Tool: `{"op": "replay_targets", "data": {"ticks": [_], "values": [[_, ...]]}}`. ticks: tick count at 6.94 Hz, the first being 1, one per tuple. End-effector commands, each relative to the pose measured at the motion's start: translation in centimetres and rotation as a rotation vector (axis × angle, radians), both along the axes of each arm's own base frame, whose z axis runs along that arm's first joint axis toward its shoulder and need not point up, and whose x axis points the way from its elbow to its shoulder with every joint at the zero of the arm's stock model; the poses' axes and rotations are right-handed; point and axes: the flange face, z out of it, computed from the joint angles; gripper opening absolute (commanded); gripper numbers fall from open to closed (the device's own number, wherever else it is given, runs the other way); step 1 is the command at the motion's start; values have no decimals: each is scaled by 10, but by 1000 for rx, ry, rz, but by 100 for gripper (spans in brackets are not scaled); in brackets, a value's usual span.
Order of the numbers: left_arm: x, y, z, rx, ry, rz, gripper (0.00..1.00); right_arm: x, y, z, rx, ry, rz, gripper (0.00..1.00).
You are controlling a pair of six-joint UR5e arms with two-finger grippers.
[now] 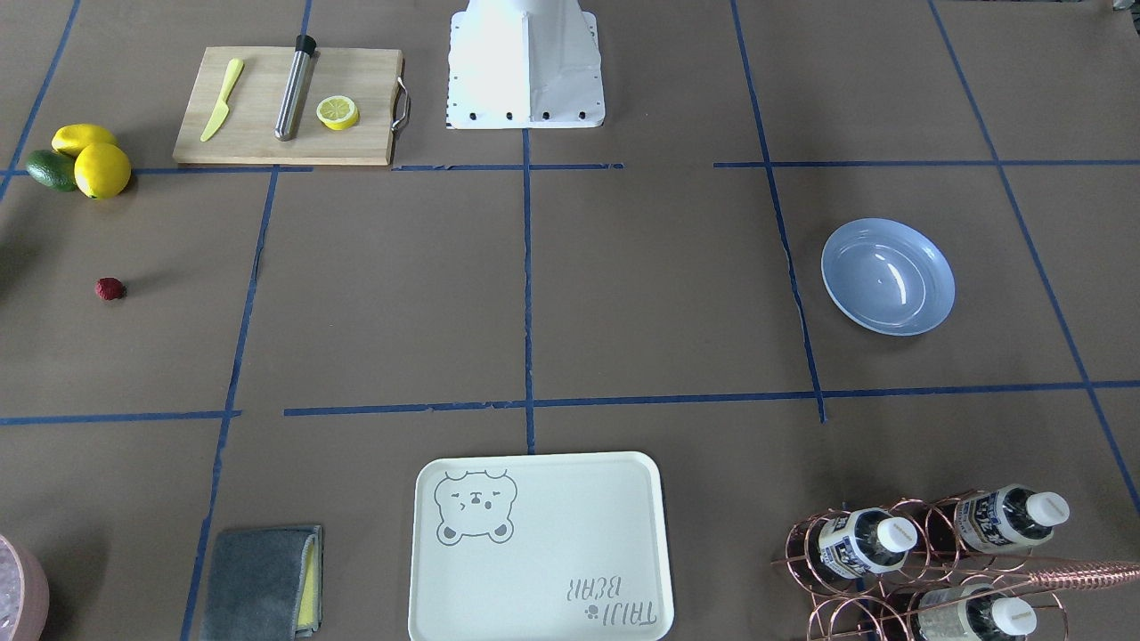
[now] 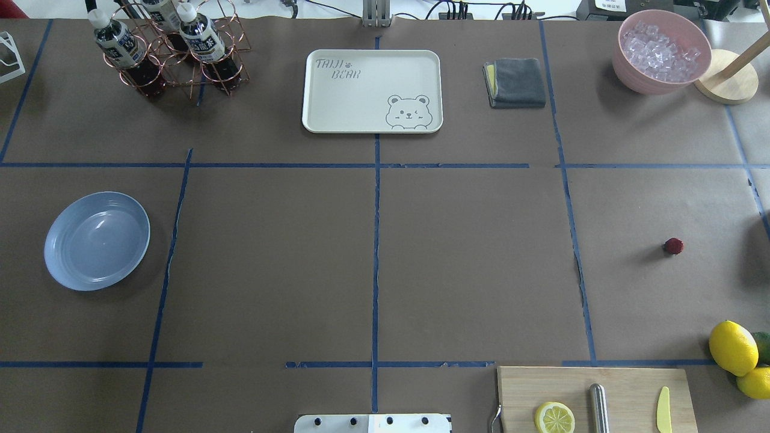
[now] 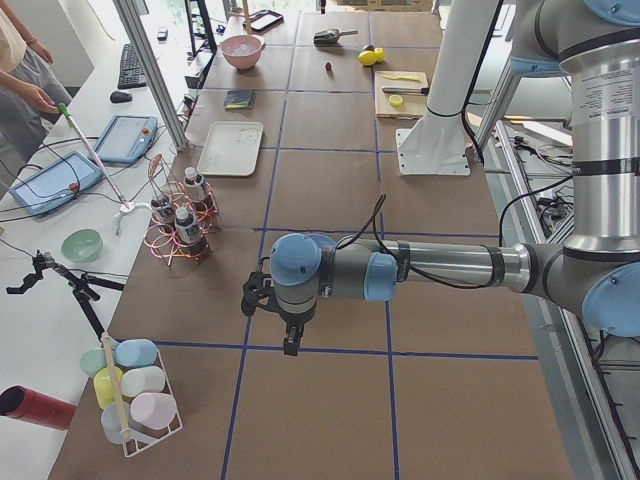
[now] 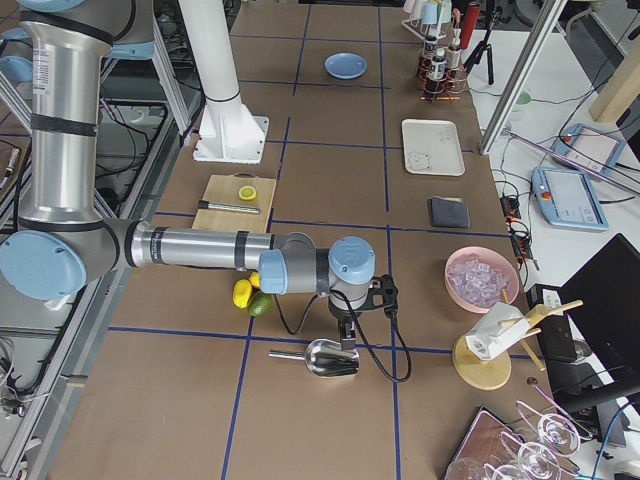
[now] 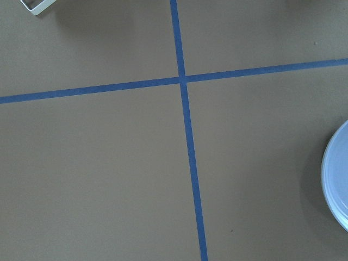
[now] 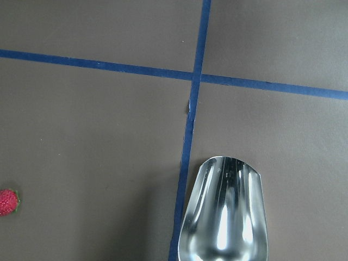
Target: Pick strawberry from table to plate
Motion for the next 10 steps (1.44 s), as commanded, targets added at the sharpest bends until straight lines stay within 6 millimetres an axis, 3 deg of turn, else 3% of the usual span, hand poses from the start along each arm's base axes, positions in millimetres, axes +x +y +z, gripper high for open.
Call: {"op": "replay_targets", "data": {"ticks": [1,3,4,6,7,9,10], "values": [[0,-1,-1,7,1,4,100,0,-2,-5,12,0,0,100],[0,0,-1,6,0,3,100,0,-3,-14,27,-2,1,100],[1,-3,-10,30,0,6,100,-1,-8,-25,47,-3,2,100],[5,-15,-33,230,-4,16,100,-2,-28,-80,158,-5,7,100],[5,-20,-42,321,-5,15,100,-3,-35,-87,170,-6,6,100],[6,-28,-80,647,-2,15,100,-3,-46,-103,249,-10,8,100],[12,-27,-74,690,16,8,100,-3,-47,-98,252,-17,38,100]]}}
